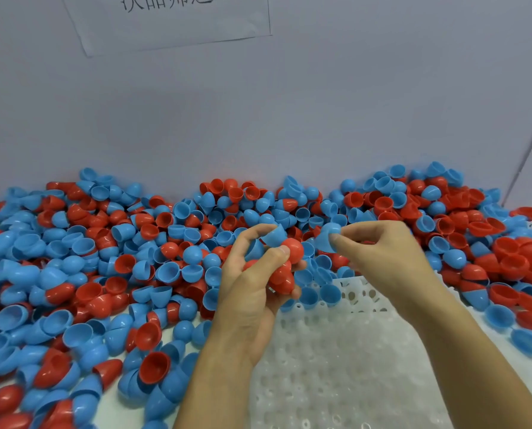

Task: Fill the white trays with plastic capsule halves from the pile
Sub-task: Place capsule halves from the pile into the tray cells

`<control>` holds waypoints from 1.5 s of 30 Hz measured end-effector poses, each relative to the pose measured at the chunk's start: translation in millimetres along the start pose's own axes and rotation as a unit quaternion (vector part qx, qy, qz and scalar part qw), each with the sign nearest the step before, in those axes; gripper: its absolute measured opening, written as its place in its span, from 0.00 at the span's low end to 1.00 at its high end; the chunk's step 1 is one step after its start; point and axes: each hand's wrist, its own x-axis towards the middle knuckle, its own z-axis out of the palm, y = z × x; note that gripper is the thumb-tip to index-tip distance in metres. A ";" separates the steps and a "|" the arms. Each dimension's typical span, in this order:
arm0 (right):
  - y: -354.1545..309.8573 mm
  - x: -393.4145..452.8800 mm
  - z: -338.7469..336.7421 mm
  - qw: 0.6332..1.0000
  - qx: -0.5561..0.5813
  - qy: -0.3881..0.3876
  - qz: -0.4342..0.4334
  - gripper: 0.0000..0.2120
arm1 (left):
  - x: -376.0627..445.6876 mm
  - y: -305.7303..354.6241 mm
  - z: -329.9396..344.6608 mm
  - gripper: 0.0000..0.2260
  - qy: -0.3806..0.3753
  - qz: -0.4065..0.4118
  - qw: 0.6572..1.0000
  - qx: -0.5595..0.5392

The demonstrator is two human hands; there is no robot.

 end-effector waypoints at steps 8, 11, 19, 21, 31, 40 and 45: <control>24.3 6.7 -18.0 0.959 -0.283 -0.032 -0.009 0.07 | 0.8 2.5 -2.7 0.15 0.003 0.011 1.000 -0.006; 33.7 3.6 -1.4 0.921 -0.381 -0.073 0.010 0.03 | 0.7 2.3 -2.2 0.15 0.000 0.010 1.000 -0.008; 29.6 3.3 1.7 0.922 -0.378 -0.077 -0.002 0.11 | 0.4 3.5 -2.9 0.14 0.001 0.011 1.000 -0.005; 31.2 3.9 2.2 0.921 -0.382 -0.072 -0.010 0.13 | -0.1 4.1 -2.8 0.14 0.002 0.011 1.000 -0.006; 41.9 9.9 9.0 0.915 -0.397 -0.074 -0.017 0.07 | 0.1 3.8 -3.0 0.13 0.007 0.012 1.000 -0.003; 37.3 8.4 7.3 0.925 -0.373 -0.070 -0.002 0.16 | 0.6 4.2 -2.9 0.16 0.015 0.010 1.000 -0.009; 38.7 8.1 6.7 0.938 -0.341 -0.067 -0.021 0.22 | 0.1 3.9 -3.0 0.16 0.012 0.011 1.000 -0.011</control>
